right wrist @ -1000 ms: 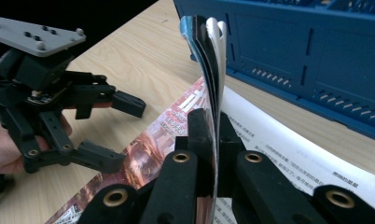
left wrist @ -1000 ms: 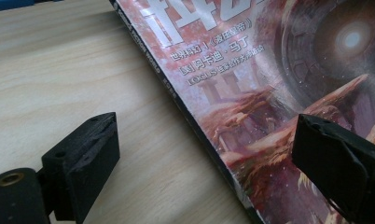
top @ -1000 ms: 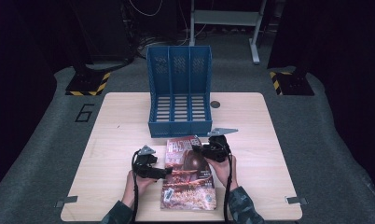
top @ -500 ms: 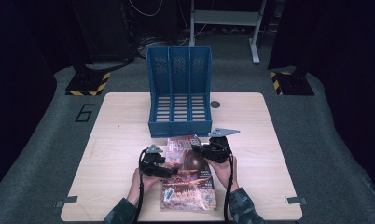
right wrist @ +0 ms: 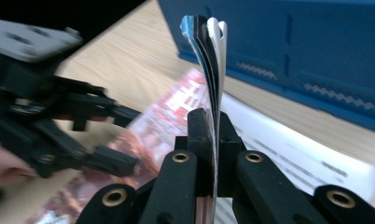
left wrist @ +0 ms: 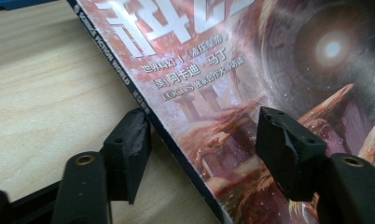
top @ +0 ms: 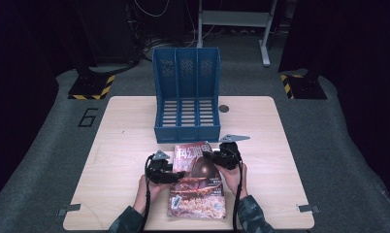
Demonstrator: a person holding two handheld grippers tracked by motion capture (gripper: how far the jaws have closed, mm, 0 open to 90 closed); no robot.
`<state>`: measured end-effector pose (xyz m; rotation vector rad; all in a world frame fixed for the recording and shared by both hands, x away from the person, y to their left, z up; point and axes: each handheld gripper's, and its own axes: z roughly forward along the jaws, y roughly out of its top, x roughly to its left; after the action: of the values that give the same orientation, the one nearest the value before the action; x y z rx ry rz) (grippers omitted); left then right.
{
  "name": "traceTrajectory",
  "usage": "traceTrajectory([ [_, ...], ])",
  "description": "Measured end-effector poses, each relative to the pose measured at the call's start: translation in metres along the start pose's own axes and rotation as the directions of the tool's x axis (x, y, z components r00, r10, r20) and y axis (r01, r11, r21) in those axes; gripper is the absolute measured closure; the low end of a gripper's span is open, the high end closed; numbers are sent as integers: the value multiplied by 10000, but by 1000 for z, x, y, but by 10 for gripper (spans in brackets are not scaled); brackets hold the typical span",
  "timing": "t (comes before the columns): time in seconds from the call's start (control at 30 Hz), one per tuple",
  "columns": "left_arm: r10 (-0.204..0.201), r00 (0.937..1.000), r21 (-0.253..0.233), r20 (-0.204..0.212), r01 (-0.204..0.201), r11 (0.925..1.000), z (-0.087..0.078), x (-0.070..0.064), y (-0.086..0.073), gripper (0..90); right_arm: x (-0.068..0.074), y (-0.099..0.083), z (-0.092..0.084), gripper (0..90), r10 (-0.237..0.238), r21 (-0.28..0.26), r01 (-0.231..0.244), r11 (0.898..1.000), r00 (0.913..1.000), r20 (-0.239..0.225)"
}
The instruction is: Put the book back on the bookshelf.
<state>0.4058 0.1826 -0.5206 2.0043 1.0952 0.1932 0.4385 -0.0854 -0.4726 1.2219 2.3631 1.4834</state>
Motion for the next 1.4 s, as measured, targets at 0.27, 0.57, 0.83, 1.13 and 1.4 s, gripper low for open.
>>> traceTrajectory([
  [0.27,466,9981,118,-410,-461,9989,-1,-3,-1,464,-13,-9,12,825,429,550,-460,9974,9975,556],
  [0.57,347,9983,-102,-472,-352,9993,0,-4,-3,476,-19,-16,8,656,191,1542,-491,9868,9815,1906],
  [0.83,471,9979,-25,-444,-472,9989,-1,-3,-3,477,-17,-29,-7,513,-47,2032,-544,9776,9600,2799],
  [1.13,478,9979,79,-435,-475,9988,-1,-3,-1,477,-16,-43,-12,506,38,2378,-713,9687,9620,2728],
  [1.4,452,9990,395,-45,-450,9982,-1,1,3,435,-19,-48,-13,575,136,2181,-653,9737,9730,2304],
])
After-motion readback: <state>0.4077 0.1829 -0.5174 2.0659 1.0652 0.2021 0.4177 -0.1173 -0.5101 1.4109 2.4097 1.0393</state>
